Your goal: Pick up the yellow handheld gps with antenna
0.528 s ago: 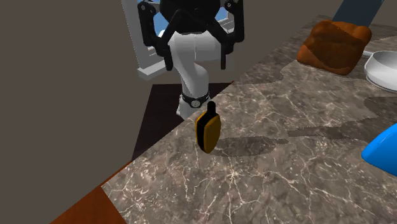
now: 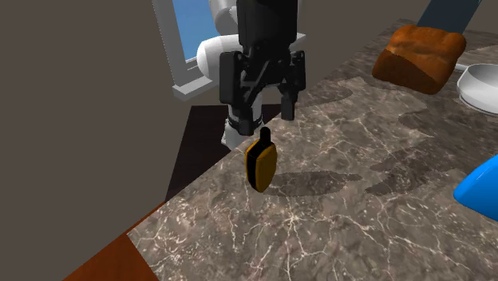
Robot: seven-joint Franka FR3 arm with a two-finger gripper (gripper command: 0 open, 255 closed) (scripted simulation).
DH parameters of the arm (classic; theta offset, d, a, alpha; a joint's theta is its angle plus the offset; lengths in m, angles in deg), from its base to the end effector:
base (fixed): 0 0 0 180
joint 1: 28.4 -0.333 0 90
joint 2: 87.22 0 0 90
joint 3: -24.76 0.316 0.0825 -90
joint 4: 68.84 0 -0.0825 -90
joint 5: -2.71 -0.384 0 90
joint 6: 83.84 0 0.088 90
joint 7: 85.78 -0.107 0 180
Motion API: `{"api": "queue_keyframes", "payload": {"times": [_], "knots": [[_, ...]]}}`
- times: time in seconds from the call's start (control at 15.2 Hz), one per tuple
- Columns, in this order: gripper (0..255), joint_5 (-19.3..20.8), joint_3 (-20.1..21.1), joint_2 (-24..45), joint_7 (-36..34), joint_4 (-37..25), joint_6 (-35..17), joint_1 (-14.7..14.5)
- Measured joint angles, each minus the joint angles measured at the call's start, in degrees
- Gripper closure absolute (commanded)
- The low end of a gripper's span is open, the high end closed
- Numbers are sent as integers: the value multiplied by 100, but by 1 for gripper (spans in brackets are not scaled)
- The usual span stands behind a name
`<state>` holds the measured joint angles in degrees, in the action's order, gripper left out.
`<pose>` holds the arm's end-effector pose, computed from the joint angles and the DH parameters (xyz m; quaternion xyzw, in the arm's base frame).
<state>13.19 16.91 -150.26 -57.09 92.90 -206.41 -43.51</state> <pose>0.2727 0.0257 0.5084 0.9116 0.3549 0.1995 0.0562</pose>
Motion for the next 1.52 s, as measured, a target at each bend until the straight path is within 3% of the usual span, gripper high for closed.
{"api": "queue_keyframes", "payload": {"times": [0.46,0.53,1.19,1.52], "knots": [[0,210,-119,-155,291,674,-717,-61],[255,217,-126,-143,293,698,-755,-57],[255,222,-127,-145,290,717,-797,-54],[255,166,-88,-135,302,432,-500,-101]]}}
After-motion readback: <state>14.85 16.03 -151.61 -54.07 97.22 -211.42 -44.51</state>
